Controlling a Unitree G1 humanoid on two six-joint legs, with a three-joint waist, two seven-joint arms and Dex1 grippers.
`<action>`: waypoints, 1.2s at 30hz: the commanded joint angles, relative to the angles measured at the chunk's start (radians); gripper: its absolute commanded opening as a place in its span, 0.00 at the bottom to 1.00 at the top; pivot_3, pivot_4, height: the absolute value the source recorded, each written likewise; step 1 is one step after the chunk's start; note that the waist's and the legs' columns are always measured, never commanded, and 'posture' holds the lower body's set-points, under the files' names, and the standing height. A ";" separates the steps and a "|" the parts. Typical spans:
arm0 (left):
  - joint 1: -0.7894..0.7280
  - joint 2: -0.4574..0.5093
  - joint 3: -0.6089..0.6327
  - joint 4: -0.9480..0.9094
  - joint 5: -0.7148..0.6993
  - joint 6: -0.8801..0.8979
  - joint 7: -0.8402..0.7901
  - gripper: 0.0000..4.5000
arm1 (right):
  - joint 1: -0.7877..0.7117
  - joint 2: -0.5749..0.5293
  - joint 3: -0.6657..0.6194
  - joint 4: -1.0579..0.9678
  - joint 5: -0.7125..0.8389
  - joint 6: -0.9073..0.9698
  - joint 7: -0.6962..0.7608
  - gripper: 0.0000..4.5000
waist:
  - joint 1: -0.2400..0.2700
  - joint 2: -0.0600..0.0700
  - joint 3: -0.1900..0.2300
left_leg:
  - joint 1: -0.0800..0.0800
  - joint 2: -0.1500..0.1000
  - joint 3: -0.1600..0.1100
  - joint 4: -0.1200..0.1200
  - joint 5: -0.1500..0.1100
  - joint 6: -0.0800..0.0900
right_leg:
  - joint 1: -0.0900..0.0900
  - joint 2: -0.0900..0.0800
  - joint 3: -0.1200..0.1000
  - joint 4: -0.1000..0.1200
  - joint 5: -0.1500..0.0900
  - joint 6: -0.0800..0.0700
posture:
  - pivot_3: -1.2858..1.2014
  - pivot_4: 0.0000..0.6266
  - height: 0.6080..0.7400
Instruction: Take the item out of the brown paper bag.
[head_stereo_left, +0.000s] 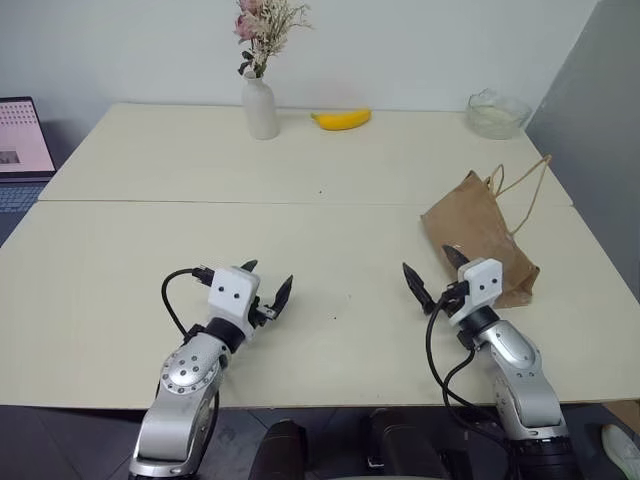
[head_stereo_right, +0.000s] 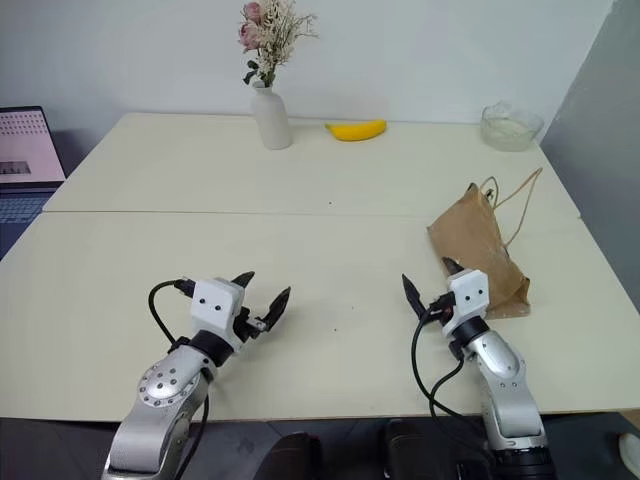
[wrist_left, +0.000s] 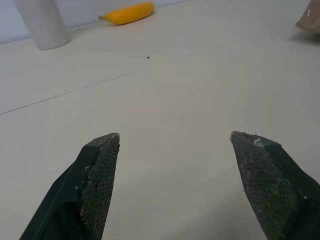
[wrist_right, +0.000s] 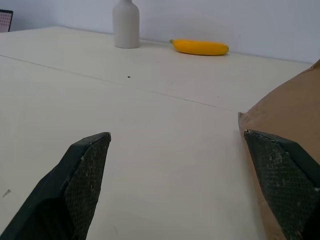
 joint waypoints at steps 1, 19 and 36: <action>0.017 0.015 0.010 -0.062 -0.027 -0.005 -0.023 0.83 | -0.017 -0.004 0.000 -0.017 0.006 -0.029 0.015 1.00 | 0.000 0.000 0.000 | 0.000 0.000 0.000 0.000 0.000 0.000 | 0.000 0.000 0.000 0.000 0.000 0.000 | 0.52 0.24 1.00; -0.074 0.109 0.016 -0.097 -0.133 0.064 -0.155 0.83 | -0.017 -0.038 0.024 -0.097 -0.028 -0.083 0.045 1.00 | 0.000 0.000 0.000 | 0.000 0.000 0.000 0.000 0.000 0.000 | 0.000 0.000 0.000 0.000 0.000 0.000 | 0.52 0.24 1.00; -0.496 0.138 -0.051 0.037 -0.334 0.174 -0.365 0.83 | 0.173 -0.122 -0.239 -0.597 -0.027 0.094 -0.078 1.00 | 0.001 0.000 0.000 | 0.000 -0.001 -0.001 0.000 0.000 0.000 | 0.000 0.001 0.000 0.000 0.000 0.000 | 0.52 0.24 1.00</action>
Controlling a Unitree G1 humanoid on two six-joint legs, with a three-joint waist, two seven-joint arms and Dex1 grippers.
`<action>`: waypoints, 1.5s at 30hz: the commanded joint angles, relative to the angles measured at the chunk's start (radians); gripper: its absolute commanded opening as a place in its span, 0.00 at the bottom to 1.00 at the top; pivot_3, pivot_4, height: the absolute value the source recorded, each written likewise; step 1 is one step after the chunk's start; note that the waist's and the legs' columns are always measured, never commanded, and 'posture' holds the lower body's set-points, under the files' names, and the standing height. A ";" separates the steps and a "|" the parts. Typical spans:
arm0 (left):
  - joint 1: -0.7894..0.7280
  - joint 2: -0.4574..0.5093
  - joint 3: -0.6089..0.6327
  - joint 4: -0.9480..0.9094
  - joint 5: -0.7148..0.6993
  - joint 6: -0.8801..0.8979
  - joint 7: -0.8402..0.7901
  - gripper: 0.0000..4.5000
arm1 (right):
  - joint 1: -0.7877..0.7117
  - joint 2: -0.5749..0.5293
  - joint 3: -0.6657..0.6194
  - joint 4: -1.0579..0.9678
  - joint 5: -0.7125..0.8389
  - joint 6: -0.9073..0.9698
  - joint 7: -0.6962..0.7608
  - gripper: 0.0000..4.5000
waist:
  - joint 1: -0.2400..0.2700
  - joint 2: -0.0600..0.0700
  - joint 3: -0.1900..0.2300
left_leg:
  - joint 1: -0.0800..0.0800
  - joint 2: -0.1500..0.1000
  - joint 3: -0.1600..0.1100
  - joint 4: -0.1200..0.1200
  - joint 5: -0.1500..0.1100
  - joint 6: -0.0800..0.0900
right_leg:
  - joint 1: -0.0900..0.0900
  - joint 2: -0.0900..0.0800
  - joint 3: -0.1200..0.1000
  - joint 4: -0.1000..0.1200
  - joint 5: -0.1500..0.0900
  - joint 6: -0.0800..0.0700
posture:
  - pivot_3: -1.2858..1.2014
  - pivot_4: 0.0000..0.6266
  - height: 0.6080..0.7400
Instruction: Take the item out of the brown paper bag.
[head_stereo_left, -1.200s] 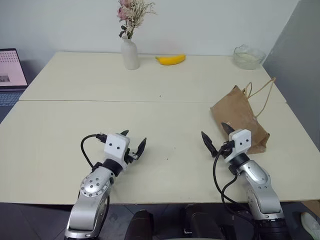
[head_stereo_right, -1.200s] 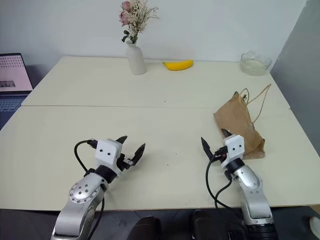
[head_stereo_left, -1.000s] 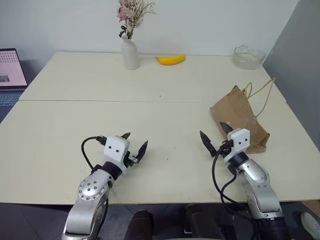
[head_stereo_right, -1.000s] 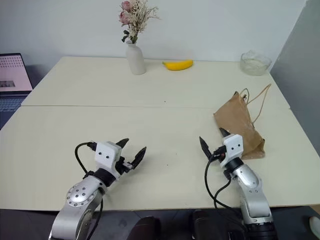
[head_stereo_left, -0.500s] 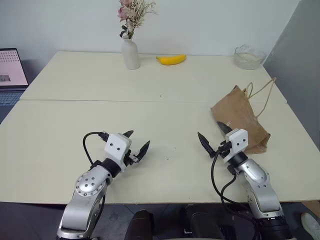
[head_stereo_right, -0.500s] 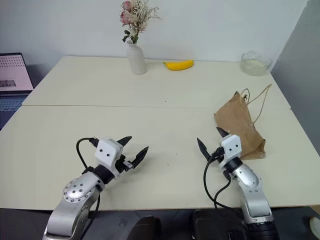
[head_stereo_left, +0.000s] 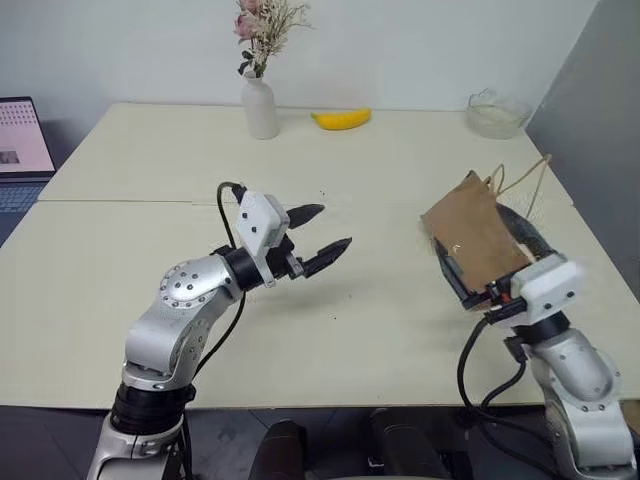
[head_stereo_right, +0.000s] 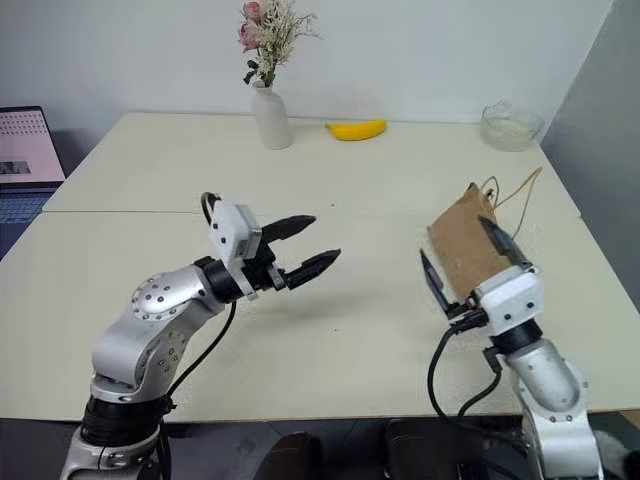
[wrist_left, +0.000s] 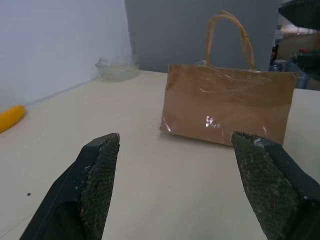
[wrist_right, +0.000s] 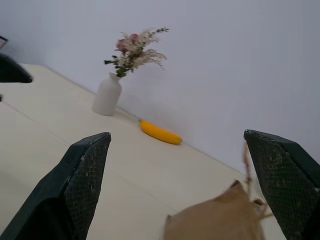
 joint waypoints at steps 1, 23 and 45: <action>-0.043 -0.011 -0.001 0.001 -0.020 -0.019 -0.018 0.83 | 0.000 -0.014 -0.100 -0.045 0.056 0.079 -0.028 1.00 | 0.000 0.000 0.000 | 0.000 0.000 0.000 0.000 0.000 0.000 | 0.000 0.000 0.000 0.000 0.000 0.000 | 0.52 0.24 1.00; -0.095 -0.024 -0.007 -0.002 -0.062 -0.015 -0.062 0.83 | -0.539 -0.100 -0.154 0.006 0.195 0.876 -0.273 1.00 | -0.002 0.000 0.000 | -0.002 -0.001 0.000 0.000 0.000 0.000 | -0.001 0.000 0.001 -0.001 0.000 0.000 | 0.52 0.24 1.00; -0.104 -0.019 -0.015 -0.005 -0.062 -0.020 -0.055 0.84 | -0.757 0.042 -0.247 0.192 0.142 0.991 -0.389 0.62 | -0.004 0.001 0.001 | -0.002 -0.001 0.001 0.000 0.000 0.000 | -0.001 0.000 0.001 -0.001 0.000 0.000 | 0.52 0.24 1.00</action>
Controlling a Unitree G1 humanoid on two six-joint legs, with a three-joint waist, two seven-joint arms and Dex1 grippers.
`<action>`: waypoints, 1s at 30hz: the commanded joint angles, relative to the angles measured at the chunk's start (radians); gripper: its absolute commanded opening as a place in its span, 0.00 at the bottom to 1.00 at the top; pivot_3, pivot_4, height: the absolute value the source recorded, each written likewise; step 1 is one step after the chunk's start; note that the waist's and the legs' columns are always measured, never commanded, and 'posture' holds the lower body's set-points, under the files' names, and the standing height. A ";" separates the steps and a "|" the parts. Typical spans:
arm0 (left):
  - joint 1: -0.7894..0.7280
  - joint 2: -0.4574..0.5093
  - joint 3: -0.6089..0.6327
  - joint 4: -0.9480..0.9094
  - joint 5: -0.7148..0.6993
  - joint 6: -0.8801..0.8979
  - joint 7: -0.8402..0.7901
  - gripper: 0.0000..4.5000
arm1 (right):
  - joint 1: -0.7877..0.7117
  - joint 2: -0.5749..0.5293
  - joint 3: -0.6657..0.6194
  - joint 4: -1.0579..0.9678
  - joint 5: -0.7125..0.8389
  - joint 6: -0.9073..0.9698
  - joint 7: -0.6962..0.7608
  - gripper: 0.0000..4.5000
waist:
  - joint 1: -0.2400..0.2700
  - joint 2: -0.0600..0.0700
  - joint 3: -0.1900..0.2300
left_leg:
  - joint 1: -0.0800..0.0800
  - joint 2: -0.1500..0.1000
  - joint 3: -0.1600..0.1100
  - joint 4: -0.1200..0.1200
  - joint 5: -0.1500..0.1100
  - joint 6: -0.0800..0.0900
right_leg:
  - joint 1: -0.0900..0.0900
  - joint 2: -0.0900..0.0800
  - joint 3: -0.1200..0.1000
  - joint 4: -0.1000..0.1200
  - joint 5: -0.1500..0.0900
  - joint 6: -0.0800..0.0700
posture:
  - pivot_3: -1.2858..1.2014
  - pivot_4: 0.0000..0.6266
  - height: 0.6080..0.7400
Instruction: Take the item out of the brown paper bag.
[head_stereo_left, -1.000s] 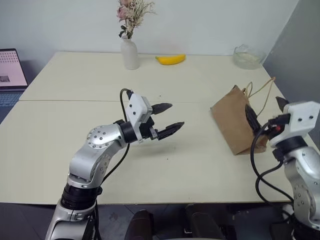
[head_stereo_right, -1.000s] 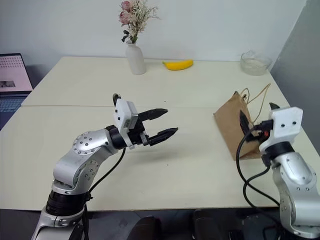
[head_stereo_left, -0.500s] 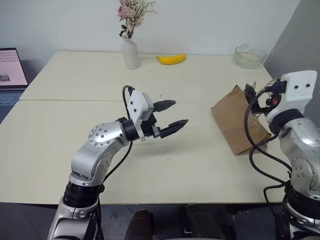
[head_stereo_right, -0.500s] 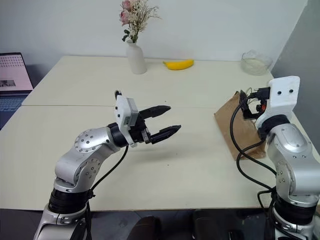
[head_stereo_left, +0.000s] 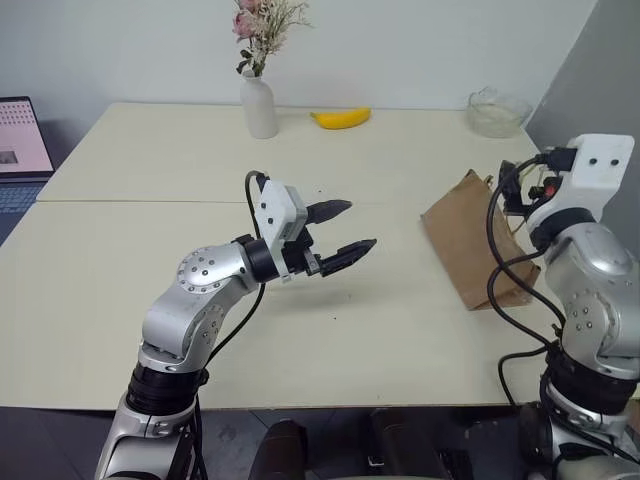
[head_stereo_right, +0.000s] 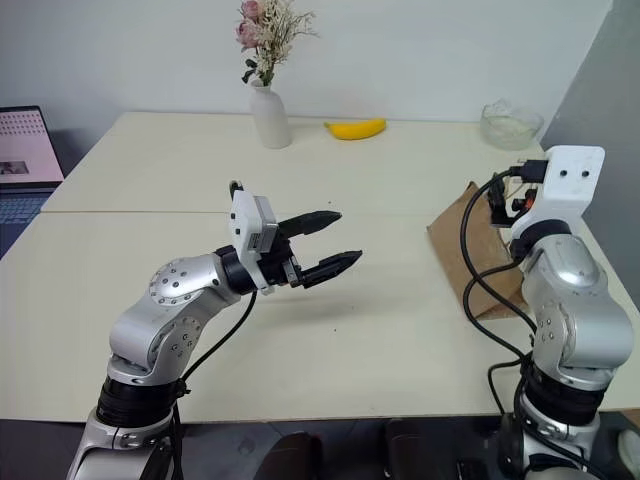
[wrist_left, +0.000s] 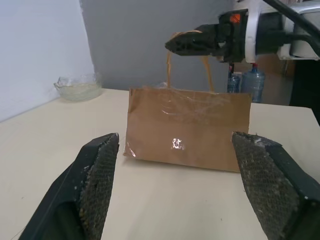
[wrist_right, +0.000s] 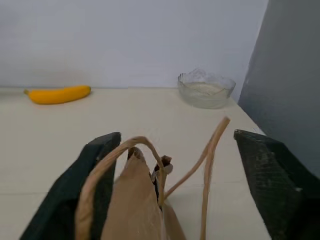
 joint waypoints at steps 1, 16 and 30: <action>-0.024 0.003 0.020 -0.027 -0.009 -0.014 0.004 0.84 | -0.050 -0.006 -0.047 0.026 0.014 0.004 -0.010 0.55 | 0.000 0.000 0.000 | 0.000 0.000 0.000 0.000 0.000 0.000 | 0.000 0.000 0.000 0.000 0.000 0.000 | 0.52 0.24 1.00; 0.035 0.033 0.091 -0.094 -0.057 0.056 0.066 0.84 | -0.075 -0.178 0.085 0.135 0.017 -0.132 0.193 0.00 | -0.003 0.001 0.000 | -0.001 0.000 0.000 -0.001 0.000 0.000 | -0.001 0.000 0.000 -0.001 0.000 0.000 | 0.52 0.24 1.00; 0.348 0.061 0.249 -0.389 -0.130 0.174 0.270 0.84 | -0.524 -0.242 0.484 1.036 -0.223 -1.059 0.632 0.00 | -0.015 0.003 0.003 | 0.000 0.002 0.003 -0.001 0.000 0.000 | -0.001 0.000 0.002 -0.002 0.000 0.000 | 0.52 0.24 1.00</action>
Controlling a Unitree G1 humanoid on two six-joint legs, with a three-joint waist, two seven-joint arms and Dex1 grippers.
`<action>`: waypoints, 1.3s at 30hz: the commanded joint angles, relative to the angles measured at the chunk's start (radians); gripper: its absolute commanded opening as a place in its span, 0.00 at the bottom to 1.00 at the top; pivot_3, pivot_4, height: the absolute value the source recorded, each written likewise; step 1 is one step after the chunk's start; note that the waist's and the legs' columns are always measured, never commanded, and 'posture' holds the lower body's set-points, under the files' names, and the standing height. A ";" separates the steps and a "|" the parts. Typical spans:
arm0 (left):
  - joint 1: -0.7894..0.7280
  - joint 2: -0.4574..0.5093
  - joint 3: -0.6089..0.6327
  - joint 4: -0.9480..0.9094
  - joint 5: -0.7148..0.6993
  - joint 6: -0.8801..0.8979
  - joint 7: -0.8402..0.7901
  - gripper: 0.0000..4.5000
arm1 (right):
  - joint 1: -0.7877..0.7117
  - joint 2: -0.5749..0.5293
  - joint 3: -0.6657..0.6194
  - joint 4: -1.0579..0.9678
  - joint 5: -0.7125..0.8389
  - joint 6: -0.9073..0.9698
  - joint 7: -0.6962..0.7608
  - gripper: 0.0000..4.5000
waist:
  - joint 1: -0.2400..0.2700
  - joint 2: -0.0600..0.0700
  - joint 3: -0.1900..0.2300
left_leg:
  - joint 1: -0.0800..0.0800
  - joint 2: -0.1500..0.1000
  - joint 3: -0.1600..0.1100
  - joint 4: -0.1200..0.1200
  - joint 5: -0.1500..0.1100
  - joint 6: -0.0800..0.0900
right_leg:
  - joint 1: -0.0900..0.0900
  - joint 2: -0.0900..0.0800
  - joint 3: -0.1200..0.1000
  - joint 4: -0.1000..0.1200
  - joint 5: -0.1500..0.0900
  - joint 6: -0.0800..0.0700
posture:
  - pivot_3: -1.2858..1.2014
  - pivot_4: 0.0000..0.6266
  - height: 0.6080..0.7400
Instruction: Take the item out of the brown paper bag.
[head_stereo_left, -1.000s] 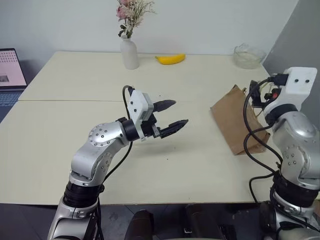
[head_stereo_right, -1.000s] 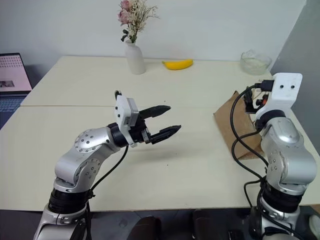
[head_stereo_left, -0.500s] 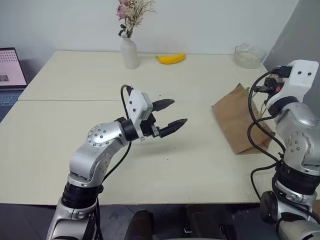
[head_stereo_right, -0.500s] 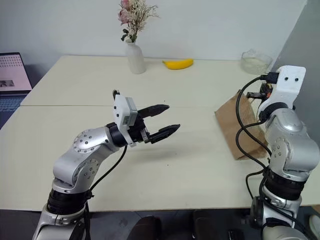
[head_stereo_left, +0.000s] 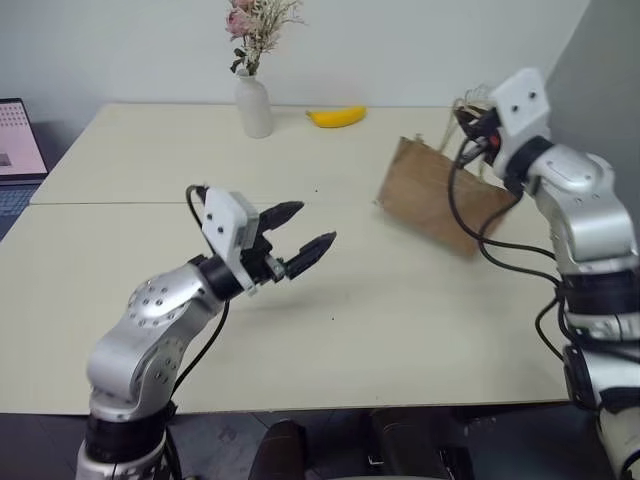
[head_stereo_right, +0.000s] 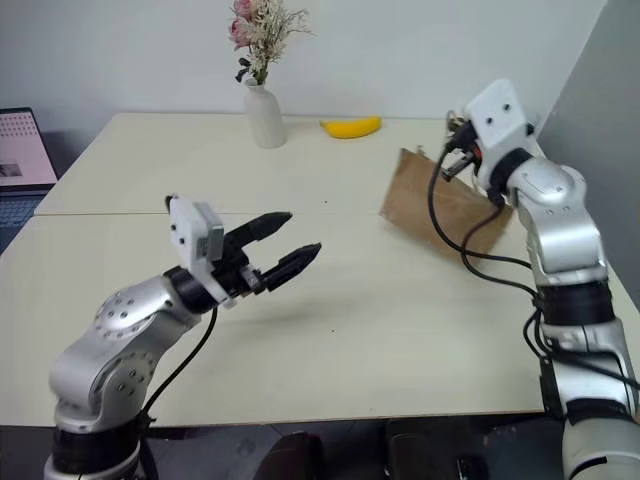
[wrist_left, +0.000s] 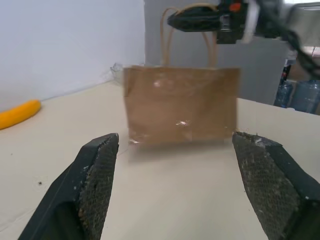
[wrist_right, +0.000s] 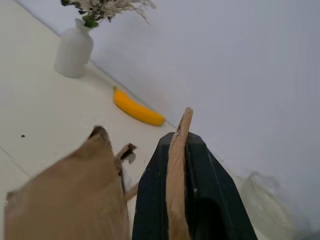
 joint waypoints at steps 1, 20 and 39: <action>0.108 0.001 0.046 -0.105 -0.002 0.006 0.065 0.84 | -0.176 0.058 0.049 0.266 -0.066 -0.284 0.062 0.00 | -0.004 0.001 0.000 | 0.000 0.000 0.000 0.000 0.000 0.000 | 0.000 0.000 0.000 0.000 0.000 0.000 | 0.52 0.24 1.00; 0.410 -0.119 -0.002 -0.199 0.190 -0.163 0.246 0.84 | -0.532 0.428 0.144 0.943 -0.270 -0.856 0.120 0.00 | 0.014 0.001 0.001 | 0.000 0.000 -0.001 0.000 0.000 0.000 | 0.000 -0.002 -0.002 0.000 0.000 -0.003 | 0.52 0.24 1.00; 0.367 -0.114 -0.036 -0.183 0.213 -0.167 0.251 0.84 | -0.551 0.447 0.264 0.988 -0.507 -0.933 -0.040 0.00 | 0.013 0.002 0.001 | 0.000 0.000 -0.002 0.000 0.000 0.000 | 0.000 -0.002 -0.002 0.002 -0.001 -0.004 | 0.52 0.24 1.00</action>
